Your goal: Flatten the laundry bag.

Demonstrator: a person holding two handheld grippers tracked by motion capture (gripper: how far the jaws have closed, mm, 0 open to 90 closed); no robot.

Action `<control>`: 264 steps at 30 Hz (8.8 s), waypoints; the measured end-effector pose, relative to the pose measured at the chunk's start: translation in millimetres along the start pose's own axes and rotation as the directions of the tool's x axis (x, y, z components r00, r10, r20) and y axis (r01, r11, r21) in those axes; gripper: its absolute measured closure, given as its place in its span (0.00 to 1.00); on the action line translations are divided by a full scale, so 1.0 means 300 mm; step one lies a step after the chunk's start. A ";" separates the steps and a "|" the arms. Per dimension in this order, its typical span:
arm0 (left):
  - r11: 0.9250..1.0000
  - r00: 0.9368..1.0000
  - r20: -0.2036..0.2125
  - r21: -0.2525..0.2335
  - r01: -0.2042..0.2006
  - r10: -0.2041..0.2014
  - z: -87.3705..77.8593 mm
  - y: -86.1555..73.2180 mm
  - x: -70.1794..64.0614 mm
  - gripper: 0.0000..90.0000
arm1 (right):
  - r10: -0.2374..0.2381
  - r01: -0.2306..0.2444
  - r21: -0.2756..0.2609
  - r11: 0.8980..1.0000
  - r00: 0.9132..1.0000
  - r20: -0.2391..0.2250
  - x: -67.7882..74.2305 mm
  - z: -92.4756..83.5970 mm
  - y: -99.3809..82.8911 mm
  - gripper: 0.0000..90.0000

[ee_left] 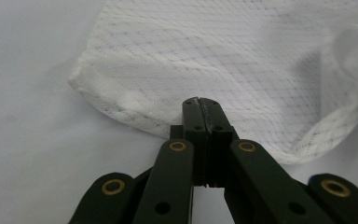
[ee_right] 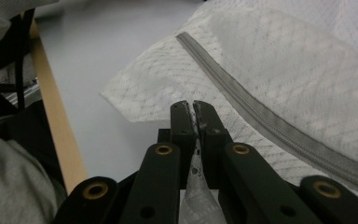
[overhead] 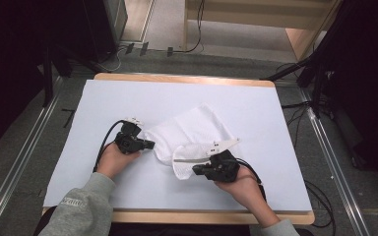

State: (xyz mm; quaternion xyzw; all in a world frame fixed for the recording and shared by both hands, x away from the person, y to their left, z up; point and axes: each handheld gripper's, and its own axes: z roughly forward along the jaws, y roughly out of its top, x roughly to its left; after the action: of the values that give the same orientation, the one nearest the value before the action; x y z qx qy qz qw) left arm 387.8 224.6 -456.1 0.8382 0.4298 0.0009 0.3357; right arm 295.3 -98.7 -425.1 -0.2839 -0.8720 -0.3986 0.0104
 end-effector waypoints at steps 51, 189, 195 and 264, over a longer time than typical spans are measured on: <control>0.969 0.972 -0.114 -0.161 0.186 -0.206 -0.164 0.055 0.323 0.95 | 0.012 -0.012 -0.002 1.000 0.997 -0.070 0.079 -0.055 -0.076 0.86; 0.993 0.998 -0.017 -0.102 0.062 -0.064 -0.003 -0.018 -0.100 0.88 | 0.358 -0.361 -0.081 0.929 0.822 0.443 -0.545 -0.058 -0.060 0.97; 0.996 0.999 0.001 -0.075 0.044 -0.044 0.046 0.008 -0.126 0.79 | 0.376 -0.364 -0.109 0.925 0.835 0.402 -0.536 -0.076 -0.090 0.90; 0.988 0.988 -0.055 -0.058 0.142 -0.145 -0.091 0.000 0.175 1.00 | 0.262 -0.240 -0.107 0.965 0.919 0.295 -0.436 0.142 0.080 0.86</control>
State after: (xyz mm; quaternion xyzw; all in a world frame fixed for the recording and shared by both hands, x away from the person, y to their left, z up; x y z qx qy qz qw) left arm 413.0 277.7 -450.1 0.7954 0.4985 0.0129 0.3445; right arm 426.0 -119.8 -469.6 -0.4518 -0.8052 -0.3748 -0.0835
